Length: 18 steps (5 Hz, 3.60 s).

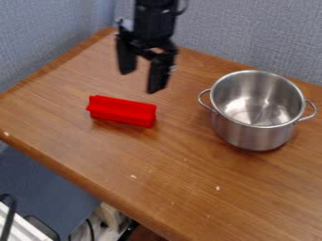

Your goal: Put the red object in the metal pot

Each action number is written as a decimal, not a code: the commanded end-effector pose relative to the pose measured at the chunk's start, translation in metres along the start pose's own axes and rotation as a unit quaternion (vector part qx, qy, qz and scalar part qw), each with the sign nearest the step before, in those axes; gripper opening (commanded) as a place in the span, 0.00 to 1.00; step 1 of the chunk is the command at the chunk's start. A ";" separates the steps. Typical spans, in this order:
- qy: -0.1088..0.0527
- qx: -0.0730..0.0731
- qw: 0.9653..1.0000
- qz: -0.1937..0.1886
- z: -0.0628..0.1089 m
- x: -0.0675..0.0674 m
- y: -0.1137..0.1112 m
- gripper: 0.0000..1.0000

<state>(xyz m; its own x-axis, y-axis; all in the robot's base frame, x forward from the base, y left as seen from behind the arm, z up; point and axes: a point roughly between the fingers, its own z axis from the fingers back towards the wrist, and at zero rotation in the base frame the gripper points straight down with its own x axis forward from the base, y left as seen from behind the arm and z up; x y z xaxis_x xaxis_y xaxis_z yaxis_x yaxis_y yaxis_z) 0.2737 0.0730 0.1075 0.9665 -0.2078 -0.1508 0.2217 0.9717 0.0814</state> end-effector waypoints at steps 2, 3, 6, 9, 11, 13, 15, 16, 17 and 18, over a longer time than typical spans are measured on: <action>-0.004 0.022 0.997 -0.076 -0.016 -0.034 0.050 1.00; 0.003 0.054 0.989 -0.135 -0.026 -0.043 0.066 1.00; -0.010 0.064 0.969 -0.238 -0.059 -0.031 0.059 1.00; -0.060 0.053 0.960 -0.269 -0.069 -0.017 0.047 1.00; -0.092 0.045 0.958 -0.269 -0.070 -0.010 0.043 1.00; -0.102 0.042 0.958 -0.265 -0.072 -0.005 0.042 1.00; -0.107 0.040 0.959 -0.261 -0.073 -0.004 0.041 0.00; -0.111 0.037 0.959 -0.257 -0.071 -0.006 0.041 1.00; -0.116 0.035 0.959 -0.256 -0.072 -0.004 0.040 0.00; -0.116 0.034 0.959 -0.255 -0.071 -0.005 0.038 0.00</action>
<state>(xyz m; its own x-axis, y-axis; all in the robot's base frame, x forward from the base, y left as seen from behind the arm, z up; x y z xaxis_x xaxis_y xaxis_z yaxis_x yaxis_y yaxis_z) 0.2644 0.1173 0.0313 0.7352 -0.6776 0.0198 0.6739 0.7337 0.0869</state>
